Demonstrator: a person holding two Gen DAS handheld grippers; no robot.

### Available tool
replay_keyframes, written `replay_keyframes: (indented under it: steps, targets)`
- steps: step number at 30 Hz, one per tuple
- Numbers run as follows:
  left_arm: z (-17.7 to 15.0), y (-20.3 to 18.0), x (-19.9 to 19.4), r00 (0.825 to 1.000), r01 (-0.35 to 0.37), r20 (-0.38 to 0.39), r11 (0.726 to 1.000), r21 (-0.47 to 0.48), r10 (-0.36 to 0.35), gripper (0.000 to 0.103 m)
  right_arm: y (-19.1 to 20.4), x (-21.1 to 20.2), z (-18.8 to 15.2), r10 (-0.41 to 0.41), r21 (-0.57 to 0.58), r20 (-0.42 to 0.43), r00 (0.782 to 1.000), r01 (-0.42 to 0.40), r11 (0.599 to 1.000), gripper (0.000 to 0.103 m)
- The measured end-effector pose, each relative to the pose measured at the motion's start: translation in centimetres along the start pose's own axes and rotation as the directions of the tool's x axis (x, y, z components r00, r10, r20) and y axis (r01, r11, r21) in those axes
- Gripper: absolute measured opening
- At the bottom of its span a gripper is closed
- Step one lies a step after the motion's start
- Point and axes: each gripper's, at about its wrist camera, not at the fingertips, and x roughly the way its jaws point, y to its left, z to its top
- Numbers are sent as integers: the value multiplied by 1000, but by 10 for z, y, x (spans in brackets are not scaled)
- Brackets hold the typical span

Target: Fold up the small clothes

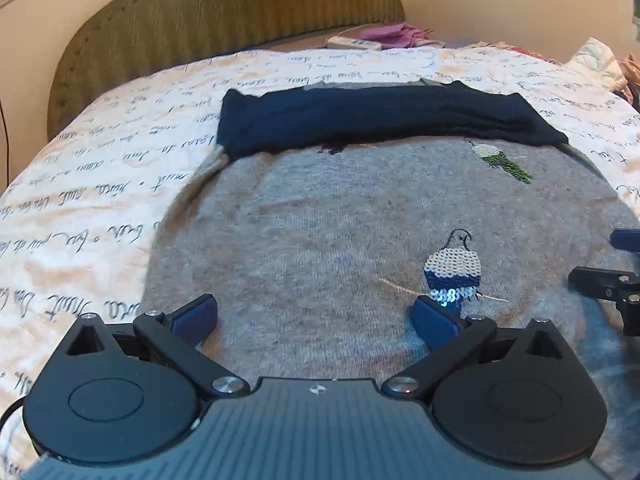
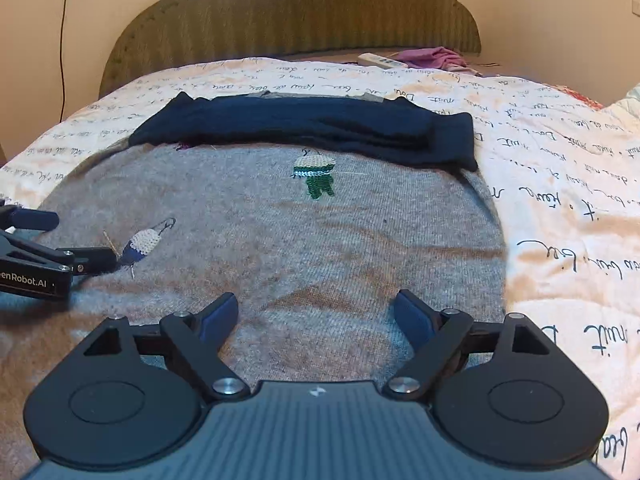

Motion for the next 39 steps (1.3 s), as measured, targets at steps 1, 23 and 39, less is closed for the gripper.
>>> replay_keyframes:
  steps: [1, 23, 39]
  targets:
    - [-2, 0, -6, 1000, 5, 5, 1000, -11, -4, 103, 3, -6, 1, 4, -6, 2, 1000, -4, 1000, 86]
    - [-54, -13, -45, 999, 24, 26, 999, 37, -25, 102, 25, -46, -55, 26, -32, -13, 1000, -26, 999, 99]
    - [-70, -10, -65, 1000, 19, 2, 1000, 4, -19, 102, 35, -64, -68, -5, -9, -14, 1000, 4, 1000, 100]
